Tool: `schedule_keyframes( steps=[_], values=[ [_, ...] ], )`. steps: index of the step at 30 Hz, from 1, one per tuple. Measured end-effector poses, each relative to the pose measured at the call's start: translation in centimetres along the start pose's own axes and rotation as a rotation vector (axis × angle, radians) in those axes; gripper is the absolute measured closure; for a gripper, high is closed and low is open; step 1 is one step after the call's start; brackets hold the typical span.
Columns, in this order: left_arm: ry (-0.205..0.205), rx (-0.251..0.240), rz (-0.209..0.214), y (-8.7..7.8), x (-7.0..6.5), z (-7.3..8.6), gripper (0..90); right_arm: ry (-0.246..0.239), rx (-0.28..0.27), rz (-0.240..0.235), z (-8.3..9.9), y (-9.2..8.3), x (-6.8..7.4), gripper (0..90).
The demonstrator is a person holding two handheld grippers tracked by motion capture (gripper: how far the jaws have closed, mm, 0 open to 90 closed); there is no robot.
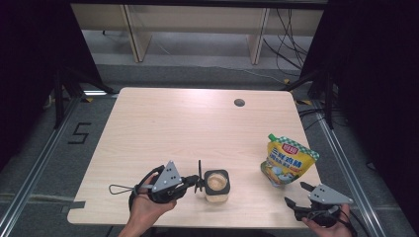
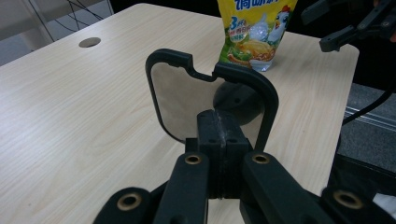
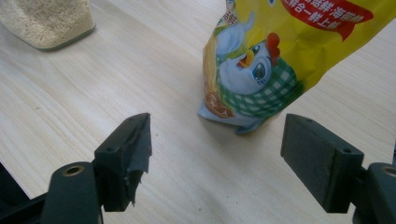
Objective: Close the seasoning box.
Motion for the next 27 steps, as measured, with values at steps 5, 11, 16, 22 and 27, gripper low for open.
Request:
schedule_keyframes(
  steps=[5, 11, 16, 22, 27],
  values=[
    [0.011, 0.008, 0.025, 0.9, -0.6, -0.4, 89.4, -0.002, -0.001, -0.001, 0.0, 0.0, 0.0, 25.5],
    [-0.001, 0.015, 0.038, 2.1, -0.8, -0.1, 89.3, -0.005, -0.004, -0.005, 0.0, 0.0, 0.0, 25.5],
    [-0.022, 0.026, 0.041, 3.0, -0.8, 0.4, 89.2, 0.004, 0.002, -0.011, 0.0, 0.0, 0.2, 25.6],
    [-0.025, 0.04, 0.062, 4.0, -1.2, 1.1, 89.3, -0.005, 0.0, -0.011, 0.0, 0.0, 0.1, 25.6],
    [-0.028, 0.052, 0.075, 4.4, -1.2, 1.6, 89.2, -0.016, -0.004, -0.014, -0.1, 0.0, 0.1, 25.6]
  ],
)
Point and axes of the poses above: each handheld gripper's, and its own axes: y roughly forward along the jaws, z roughly out of its underside, x roughly to its left, the point moved 4 cm from there along y, roughly forward along the jaws, and after that the axes turned 15 degrees about -x, right-handed, at the moved point
